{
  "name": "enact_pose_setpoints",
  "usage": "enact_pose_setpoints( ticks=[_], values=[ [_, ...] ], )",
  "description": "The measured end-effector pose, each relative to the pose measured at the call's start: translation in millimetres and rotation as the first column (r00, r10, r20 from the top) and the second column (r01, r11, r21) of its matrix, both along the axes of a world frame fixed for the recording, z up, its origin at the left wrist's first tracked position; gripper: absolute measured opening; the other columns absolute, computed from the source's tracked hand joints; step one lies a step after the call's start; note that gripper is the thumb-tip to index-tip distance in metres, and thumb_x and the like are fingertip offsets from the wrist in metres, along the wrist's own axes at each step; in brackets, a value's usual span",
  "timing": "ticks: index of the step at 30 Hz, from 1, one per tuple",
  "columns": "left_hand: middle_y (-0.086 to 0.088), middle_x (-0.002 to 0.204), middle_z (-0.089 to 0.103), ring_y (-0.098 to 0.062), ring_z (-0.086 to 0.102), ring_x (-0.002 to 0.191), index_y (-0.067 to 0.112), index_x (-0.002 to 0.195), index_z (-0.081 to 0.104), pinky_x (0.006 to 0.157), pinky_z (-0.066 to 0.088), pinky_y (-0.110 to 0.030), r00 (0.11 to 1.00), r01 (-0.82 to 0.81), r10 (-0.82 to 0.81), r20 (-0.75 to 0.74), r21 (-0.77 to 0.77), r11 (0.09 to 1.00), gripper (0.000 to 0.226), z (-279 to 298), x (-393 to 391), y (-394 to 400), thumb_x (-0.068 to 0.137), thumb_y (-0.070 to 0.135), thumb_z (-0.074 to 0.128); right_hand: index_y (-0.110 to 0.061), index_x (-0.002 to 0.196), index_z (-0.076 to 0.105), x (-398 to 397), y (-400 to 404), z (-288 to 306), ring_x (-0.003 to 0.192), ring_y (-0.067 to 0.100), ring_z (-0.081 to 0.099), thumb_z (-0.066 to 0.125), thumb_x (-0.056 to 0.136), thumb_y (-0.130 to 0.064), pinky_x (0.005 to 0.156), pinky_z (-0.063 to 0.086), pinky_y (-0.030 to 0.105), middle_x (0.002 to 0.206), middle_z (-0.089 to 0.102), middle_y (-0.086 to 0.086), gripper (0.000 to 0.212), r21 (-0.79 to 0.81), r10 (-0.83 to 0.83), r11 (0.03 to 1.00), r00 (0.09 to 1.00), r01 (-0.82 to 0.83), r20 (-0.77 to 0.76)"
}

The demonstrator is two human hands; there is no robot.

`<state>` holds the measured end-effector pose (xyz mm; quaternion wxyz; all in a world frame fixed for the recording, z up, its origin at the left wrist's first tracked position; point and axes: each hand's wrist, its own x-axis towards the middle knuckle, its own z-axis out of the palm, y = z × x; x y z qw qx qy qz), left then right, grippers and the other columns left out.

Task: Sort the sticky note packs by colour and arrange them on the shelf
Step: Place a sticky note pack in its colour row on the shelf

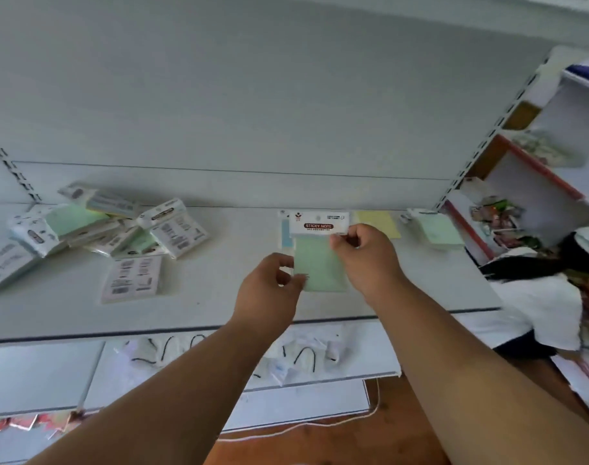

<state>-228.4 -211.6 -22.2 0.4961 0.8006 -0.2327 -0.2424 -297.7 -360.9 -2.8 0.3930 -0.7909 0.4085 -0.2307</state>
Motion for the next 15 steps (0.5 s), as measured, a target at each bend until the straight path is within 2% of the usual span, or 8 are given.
enact_pose_setpoints(
  ticks=[2, 4, 6, 8, 10, 12, 13, 15],
  values=[
    [0.008, 0.080, 0.065, -0.008, 0.058, 0.059, 0.032, 0.100, 0.060, 0.054, 0.042, -0.020, 0.999, -0.004, 0.004, -0.034, -0.003, 1.000, 0.009, -1, -31, -38, 0.091, 0.031, 0.061, -0.013, 0.075, 0.057, -32, -41, -1, 0.063, 0.022, 0.051, 0.059, 0.090, -0.030, 0.059, 0.040, 0.030, 0.066, 0.056, 0.001, 0.023, 0.060, 0.025, 0.998, 0.997, -0.020, -0.077],
    [0.009, 0.078, 0.065, -0.005, 0.057, 0.057, 0.031, 0.099, 0.059, 0.046, 0.038, -0.012, 0.999, 0.009, -0.008, -0.037, 0.006, 1.000, 0.008, -2, -56, -71, 0.092, 0.029, 0.060, -0.016, 0.068, 0.054, -60, -76, -2, 0.054, 0.019, 0.045, 0.057, 0.090, -0.026, 0.052, 0.032, 0.026, 0.058, 0.049, -0.002, 0.024, 0.120, 0.036, 0.992, 0.994, -0.023, -0.106],
    [0.010, 0.077, 0.065, -0.006, 0.057, 0.057, 0.030, 0.100, 0.059, 0.042, 0.036, -0.010, 0.998, 0.009, -0.008, -0.056, 0.020, 1.000, 0.008, -1, -73, -96, 0.092, 0.028, 0.060, -0.013, 0.071, 0.058, -81, -104, -4, 0.049, 0.016, 0.041, 0.058, 0.089, -0.024, 0.051, 0.029, 0.025, 0.055, 0.048, -0.001, 0.021, 0.177, 0.012, 0.984, 0.997, 0.002, -0.076],
    [0.010, 0.076, 0.065, -0.007, 0.058, 0.057, 0.030, 0.103, 0.058, 0.043, 0.040, -0.011, 0.998, 0.012, -0.010, -0.056, 0.039, 0.999, 0.011, -1, -84, -116, 0.092, 0.029, 0.060, -0.014, 0.080, 0.065, -94, -123, -8, 0.052, 0.015, 0.046, 0.060, 0.088, -0.025, 0.052, 0.033, 0.027, 0.060, 0.054, -0.003, 0.014, 0.193, -0.006, 0.981, 0.999, 0.017, -0.054],
    [0.011, 0.076, 0.063, -0.008, 0.060, 0.060, 0.031, 0.106, 0.055, 0.054, 0.050, -0.020, 0.999, 0.019, -0.018, -0.032, 0.058, 0.998, 0.017, -3, -90, -136, 0.091, 0.032, 0.062, -0.018, 0.091, 0.069, -102, -139, -11, 0.069, 0.018, 0.060, 0.062, 0.089, -0.026, 0.061, 0.046, 0.029, 0.079, 0.067, -0.002, 0.011, 0.133, -0.032, 0.990, 0.996, 0.043, -0.082],
    [0.012, 0.078, 0.062, -0.006, 0.060, 0.067, 0.029, 0.111, 0.053, 0.061, 0.051, -0.027, 0.998, 0.056, -0.057, 0.015, 0.075, 0.996, 0.024, -3, -94, -160, 0.090, 0.035, 0.063, -0.016, 0.097, 0.070, -111, -154, -12, 0.085, 0.021, 0.065, 0.062, 0.089, -0.027, 0.073, 0.054, 0.035, 0.094, 0.070, 0.001, 0.016, 0.035, -0.114, 0.992, 0.986, 0.119, -0.120],
    [0.013, 0.080, 0.061, -0.004, 0.059, 0.071, 0.028, 0.114, 0.053, 0.062, 0.048, -0.026, 0.995, 0.087, -0.092, 0.048, 0.091, 0.992, 0.028, -4, -96, -173, 0.090, 0.036, 0.062, -0.015, 0.100, 0.070, -116, -163, -11, 0.087, 0.022, 0.064, 0.061, 0.089, -0.028, 0.075, 0.056, 0.037, 0.097, 0.070, 0.002, 0.019, -0.005, -0.156, 0.988, 0.978, 0.157, -0.138],
    [0.015, 0.086, 0.059, -0.004, 0.058, 0.077, 0.027, 0.119, 0.051, 0.065, 0.043, -0.024, 0.983, 0.136, -0.149, 0.106, 0.116, 0.984, 0.034, -1, -105, -196, 0.089, 0.038, 0.062, -0.016, 0.102, 0.068, -124, -183, -8, 0.086, 0.020, 0.063, 0.056, 0.091, -0.031, 0.067, 0.054, 0.033, 0.100, 0.069, 0.001, 0.023, -0.086, -0.186, 0.981, 0.962, 0.172, -0.199]
  ],
)
